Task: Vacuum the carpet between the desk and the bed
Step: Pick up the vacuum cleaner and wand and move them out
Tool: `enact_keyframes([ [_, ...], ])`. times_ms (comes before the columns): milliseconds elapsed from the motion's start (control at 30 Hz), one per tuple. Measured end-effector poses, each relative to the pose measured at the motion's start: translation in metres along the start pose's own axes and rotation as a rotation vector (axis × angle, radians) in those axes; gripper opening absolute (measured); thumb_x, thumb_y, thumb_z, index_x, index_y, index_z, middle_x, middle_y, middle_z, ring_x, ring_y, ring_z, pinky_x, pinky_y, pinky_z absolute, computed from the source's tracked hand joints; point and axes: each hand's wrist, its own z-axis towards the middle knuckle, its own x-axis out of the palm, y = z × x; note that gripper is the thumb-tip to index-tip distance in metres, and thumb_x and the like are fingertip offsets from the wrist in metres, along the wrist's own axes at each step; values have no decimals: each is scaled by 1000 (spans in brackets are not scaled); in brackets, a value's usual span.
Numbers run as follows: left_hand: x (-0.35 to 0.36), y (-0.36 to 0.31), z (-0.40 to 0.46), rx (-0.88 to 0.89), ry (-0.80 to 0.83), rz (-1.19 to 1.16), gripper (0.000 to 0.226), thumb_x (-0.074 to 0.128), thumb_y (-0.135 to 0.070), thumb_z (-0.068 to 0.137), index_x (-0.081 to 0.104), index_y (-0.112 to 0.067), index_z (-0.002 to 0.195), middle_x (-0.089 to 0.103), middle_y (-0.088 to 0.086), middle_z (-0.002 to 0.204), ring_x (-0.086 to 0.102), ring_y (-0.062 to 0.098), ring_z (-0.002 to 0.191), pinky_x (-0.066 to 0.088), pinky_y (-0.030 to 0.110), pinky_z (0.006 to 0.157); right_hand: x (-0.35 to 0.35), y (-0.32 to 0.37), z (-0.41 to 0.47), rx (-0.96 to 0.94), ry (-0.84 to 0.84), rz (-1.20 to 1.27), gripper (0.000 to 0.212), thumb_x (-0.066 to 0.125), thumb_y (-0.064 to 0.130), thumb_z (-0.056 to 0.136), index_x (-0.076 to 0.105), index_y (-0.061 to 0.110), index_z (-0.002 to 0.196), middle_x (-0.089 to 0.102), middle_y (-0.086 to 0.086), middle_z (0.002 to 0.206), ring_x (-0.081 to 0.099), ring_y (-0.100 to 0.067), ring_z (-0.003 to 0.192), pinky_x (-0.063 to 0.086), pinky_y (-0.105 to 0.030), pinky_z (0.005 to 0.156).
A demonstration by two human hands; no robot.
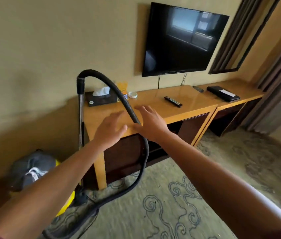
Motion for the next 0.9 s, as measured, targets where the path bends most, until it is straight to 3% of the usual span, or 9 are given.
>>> enact_keyframes([
  [67, -10, 42, -7, -59, 20, 28, 54, 57, -36, 97, 41, -33, 148, 44, -6, 149, 45, 19, 134, 40, 38, 109, 22, 18, 16, -61, 48, 17, 66, 66, 39, 83, 44, 33, 144, 42, 7, 148, 45, -19, 130, 49, -36, 90],
  [300, -39, 168, -31, -304, 27, 32, 50, 63, -26, 93, 52, -26, 142, 48, -6, 147, 48, 18, 133, 45, 35, 106, 86, 86, 76, -223, 199, -58, 58, 66, 40, 86, 49, 33, 142, 35, 2, 156, 32, -23, 142, 44, -42, 103],
  [533, -55, 237, -38, -423, -24, 61, 47, 64, -20, 91, 59, -26, 137, 51, -5, 145, 50, 18, 132, 41, 31, 107, 148, 147, 132, -350, 276, -35, 58, 64, 39, 87, 50, 25, 141, 38, -1, 153, 33, -25, 141, 45, -44, 103],
  [700, -55, 273, -44, -577, -41, 99, 41, 62, -21, 92, 63, -31, 132, 50, -6, 145, 56, 21, 121, 42, 28, 94, 185, 154, 168, -391, 372, -13, 61, 63, 40, 86, 48, 27, 144, 36, -1, 155, 33, -25, 141, 44, -44, 105],
  [800, -49, 288, -41, -632, -58, 97, 41, 63, -16, 92, 64, -24, 132, 51, 1, 143, 51, 21, 130, 39, 32, 105, 204, 156, 196, -450, 404, -27, 61, 61, 41, 85, 48, 29, 144, 37, -1, 154, 33, -26, 140, 42, -44, 106],
  [900, -47, 296, -32, -666, -90, 107, 42, 64, -15, 91, 63, -20, 133, 53, 1, 141, 50, 20, 130, 37, 30, 105, 224, 154, 219, -464, 437, -40, 64, 60, 42, 85, 46, 29, 145, 36, -1, 154, 34, -27, 140, 40, -45, 107],
])
